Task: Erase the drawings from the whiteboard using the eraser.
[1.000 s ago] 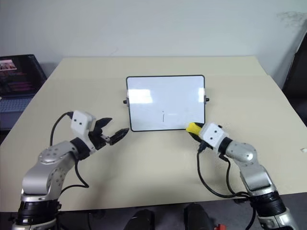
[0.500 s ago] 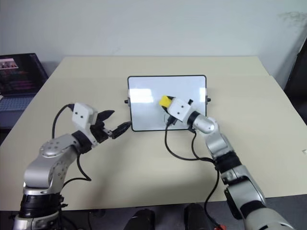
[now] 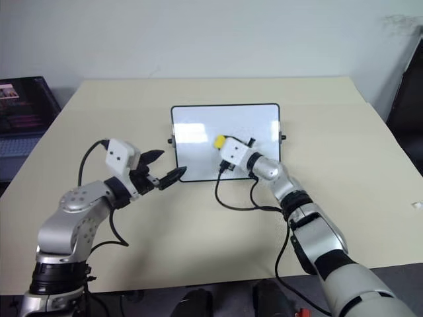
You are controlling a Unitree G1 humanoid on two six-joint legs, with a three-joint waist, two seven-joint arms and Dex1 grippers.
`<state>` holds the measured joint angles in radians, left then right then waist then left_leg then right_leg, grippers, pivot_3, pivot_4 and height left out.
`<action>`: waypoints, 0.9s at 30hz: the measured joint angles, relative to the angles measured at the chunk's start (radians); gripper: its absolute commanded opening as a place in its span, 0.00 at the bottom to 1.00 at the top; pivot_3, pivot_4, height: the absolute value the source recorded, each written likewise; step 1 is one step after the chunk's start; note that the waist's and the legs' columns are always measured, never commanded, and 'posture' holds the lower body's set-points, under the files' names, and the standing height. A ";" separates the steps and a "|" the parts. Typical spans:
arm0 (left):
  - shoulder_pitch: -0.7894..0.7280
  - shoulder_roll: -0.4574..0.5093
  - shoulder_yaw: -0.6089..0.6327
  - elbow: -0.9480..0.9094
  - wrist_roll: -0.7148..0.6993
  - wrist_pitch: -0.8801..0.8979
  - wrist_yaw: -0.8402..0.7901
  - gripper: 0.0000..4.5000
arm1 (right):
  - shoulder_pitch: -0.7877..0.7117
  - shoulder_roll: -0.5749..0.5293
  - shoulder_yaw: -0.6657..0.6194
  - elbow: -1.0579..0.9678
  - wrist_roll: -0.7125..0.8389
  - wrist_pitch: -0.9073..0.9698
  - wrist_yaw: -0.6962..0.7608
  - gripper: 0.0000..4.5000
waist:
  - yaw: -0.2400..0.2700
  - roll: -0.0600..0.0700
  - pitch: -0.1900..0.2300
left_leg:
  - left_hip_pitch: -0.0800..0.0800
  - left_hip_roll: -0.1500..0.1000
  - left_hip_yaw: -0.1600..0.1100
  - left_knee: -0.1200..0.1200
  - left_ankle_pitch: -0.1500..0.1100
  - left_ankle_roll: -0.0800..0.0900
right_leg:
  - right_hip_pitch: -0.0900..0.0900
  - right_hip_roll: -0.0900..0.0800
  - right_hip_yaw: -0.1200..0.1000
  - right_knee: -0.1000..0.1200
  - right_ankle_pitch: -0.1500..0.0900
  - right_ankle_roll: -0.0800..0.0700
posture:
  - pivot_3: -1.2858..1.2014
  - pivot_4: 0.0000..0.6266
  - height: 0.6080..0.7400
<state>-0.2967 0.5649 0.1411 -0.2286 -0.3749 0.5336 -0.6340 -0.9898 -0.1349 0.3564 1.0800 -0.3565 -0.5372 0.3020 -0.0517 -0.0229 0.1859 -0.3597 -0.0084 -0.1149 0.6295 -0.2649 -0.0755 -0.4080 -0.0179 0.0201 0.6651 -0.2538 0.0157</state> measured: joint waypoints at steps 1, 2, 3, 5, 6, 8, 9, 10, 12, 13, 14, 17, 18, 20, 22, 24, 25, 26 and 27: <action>0.000 0.000 0.000 0.000 0.000 0.000 -0.002 1.00 | 0.012 0.005 0.013 0.005 -0.013 -0.007 0.000 0.29 | -0.002 0.000 0.000 | 0.001 0.000 0.000 0.000 0.000 0.000 | 0.001 0.000 0.000 0.000 0.000 0.000 | 0.52 0.24 1.00; 0.000 0.000 0.000 0.001 0.000 -0.001 -0.003 1.00 | 0.025 0.010 0.025 0.008 -0.019 -0.011 -0.002 0.29 | -0.003 0.000 0.000 | 0.003 0.000 0.001 0.000 0.000 0.000 | 0.003 0.001 0.000 0.000 0.000 0.000 | 0.52 0.24 1.00; 0.000 0.000 0.000 0.003 0.000 -0.003 -0.005 1.00 | 0.036 0.019 0.034 0.014 -0.025 -0.017 -0.006 0.29 | -0.004 0.000 0.000 | 0.005 0.000 0.001 0.000 0.000 0.000 | 0.004 0.001 0.001 0.000 0.000 -0.001 | 0.52 0.24 1.00; 0.000 -0.002 0.000 0.006 0.001 -0.009 -0.007 1.00 | 0.049 0.026 0.055 0.023 -0.039 -0.023 -0.020 0.29 | -0.005 0.000 0.000 | 0.006 0.000 0.003 0.000 0.001 0.000 | 0.004 0.003 0.002 0.001 0.001 -0.002 | 0.52 0.24 1.00; 0.000 -0.002 0.000 0.008 0.002 -0.012 -0.008 1.00 | 0.054 0.026 0.062 0.025 -0.053 -0.026 -0.026 0.29 | -0.005 -0.001 -0.001 | 0.008 0.000 0.003 0.000 0.001 0.000 | 0.005 0.004 0.002 0.002 0.002 -0.002 | 0.52 0.24 1.00; 0.000 -0.002 0.000 0.010 0.002 -0.016 -0.009 1.00 | 0.065 0.025 0.074 0.026 -0.063 -0.030 -0.039 0.29 | -0.005 -0.001 -0.001 | 0.010 0.001 0.003 0.000 0.001 0.001 | 0.007 0.004 0.003 0.002 0.002 -0.002 | 0.52 0.24 1.00; 0.000 -0.002 0.000 0.014 0.003 -0.017 -0.010 1.00 | 0.069 0.024 0.078 0.029 -0.069 -0.033 -0.047 0.29 | -0.005 -0.001 -0.001 | 0.012 0.001 0.003 0.000 0.001 0.001 | 0.009 0.005 0.003 0.002 0.002 0.000 | 0.52 0.24 1.00; 0.000 -0.002 0.000 0.017 0.003 -0.019 -0.010 1.00 | 0.069 0.024 0.078 0.030 -0.074 -0.037 -0.053 0.29 | -0.005 -0.001 -0.001 | 0.013 0.001 0.003 0.000 0.001 0.001 | 0.010 0.008 0.003 0.002 0.001 0.001 | 0.52 0.24 1.00; -0.003 -0.002 -0.001 0.033 0.003 -0.024 -0.012 1.00 | 0.069 0.019 0.077 0.030 -0.075 -0.049 -0.067 0.29 | -0.004 -0.001 -0.001 | 0.013 0.001 0.003 0.001 0.002 0.002 | 0.010 0.009 0.003 0.002 0.002 0.002 | 0.52 0.24 1.00; -0.003 -0.002 -0.003 0.039 0.004 -0.027 -0.012 1.00 | 0.069 0.013 0.074 0.028 -0.074 -0.060 -0.072 0.29 | -0.003 -0.001 -0.001 | 0.013 0.001 0.002 0.001 0.002 0.002 | 0.010 0.009 0.003 0.002 0.002 0.002 | 0.52 0.24 1.00; -0.003 -0.002 -0.006 0.042 0.004 -0.032 -0.013 1.00 | 0.069 0.004 0.064 0.023 -0.072 -0.071 -0.080 0.29 | -0.002 -0.001 -0.001 | 0.012 0.001 0.002 0.001 0.002 0.002 | 0.010 0.009 0.003 0.001 0.002 0.002 | 0.52 0.24 1.00; -0.003 -0.003 -0.007 0.043 0.004 -0.042 -0.014 1.00 | 0.065 -0.033 0.026 -0.033 -0.052 -0.126 -0.108 0.29 | -0.004 -0.001 -0.001 | 0.006 0.002 0.003 0.000 0.002 0.002 | 0.003 0.009 0.005 0.001 0.005 -0.003 | 0.52 0.24 1.00; -0.003 -0.003 -0.007 0.047 0.004 -0.044 -0.015 1.00 | 0.058 -0.042 0.011 -0.068 -0.049 -0.153 -0.127 0.29 | -0.005 -0.001 -0.001 | 0.003 0.002 0.003 0.000 0.002 0.002 | 0.000 0.009 0.004 0.001 0.005 -0.003 | 0.52 0.24 1.00; -0.004 -0.003 -0.014 0.056 0.004 -0.046 -0.016 1.00 | 0.020 -0.043 -0.009 -0.108 -0.044 -0.177 -0.156 0.29 | -0.011 -0.001 -0.001 | 0.001 0.003 0.005 0.000 0.002 0.001 | -0.003 0.009 0.006 0.002 0.005 -0.003 | 0.52 0.24 1.00; -0.006 -0.006 -0.024 0.060 0.004 -0.052 -0.020 1.00 | -0.026 -0.041 -0.025 -0.115 -0.044 -0.168 -0.187 0.29 | -0.012 -0.001 -0.001 | 0.000 0.004 0.004 -0.001 0.001 0.001 | -0.003 0.009 0.006 0.001 0.005 -0.003 | 0.52 0.24 1.00; -0.006 -0.006 -0.026 0.070 0.004 -0.061 -0.025 1.00 | -0.066 -0.031 -0.027 -0.090 -0.047 -0.129 -0.208 0.29 | -0.012 -0.001 -0.001 | -0.001 0.005 0.004 -0.001 0.001 0.001 | -0.004 0.009 0.008 0.000 0.005 -0.004 | 0.52 0.24 1.00; -0.006 -0.006 -0.027 0.072 0.005 -0.063 -0.026 1.00 | -0.089 -0.020 -0.028 -0.062 -0.052 -0.095 -0.211 0.29 | -0.012 -0.001 -0.001 | -0.002 0.005 0.005 -0.001 0.001 0.001 | -0.005 0.009 0.010 0.000 0.005 -0.004 | 0.52 0.24 1.00; -0.006 -0.006 -0.028 0.073 0.005 -0.065 -0.028 1.00 | -0.106 -0.008 -0.028 -0.035 -0.053 -0.062 -0.213 0.29 | -0.010 -0.001 -0.001 | -0.003 0.004 0.005 -0.001 0.001 0.001 | -0.006 0.009 0.011 0.000 0.005 -0.004 | 0.52 0.24 1.00; -0.006 -0.006 -0.029 0.075 0.005 -0.067 -0.030 1.00 | -0.120 0.006 -0.027 -0.004 -0.053 -0.035 -0.213 0.29 | -0.009 -0.001 -0.001 | -0.003 0.004 0.006 -0.001 0.001 0.001 | -0.007 0.009 0.012 0.000 0.005 -0.004 | 0.52 0.24 1.00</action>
<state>-0.3030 0.5585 0.1121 -0.1539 -0.3695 0.4669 -0.6641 -1.1099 -0.1286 0.3294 1.0757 -0.4100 -0.5717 0.0888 -0.0607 -0.0235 0.1852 -0.3629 -0.0042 -0.1090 0.6283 -0.2639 -0.0744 -0.4147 -0.0093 0.0317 0.6651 -0.2490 0.0118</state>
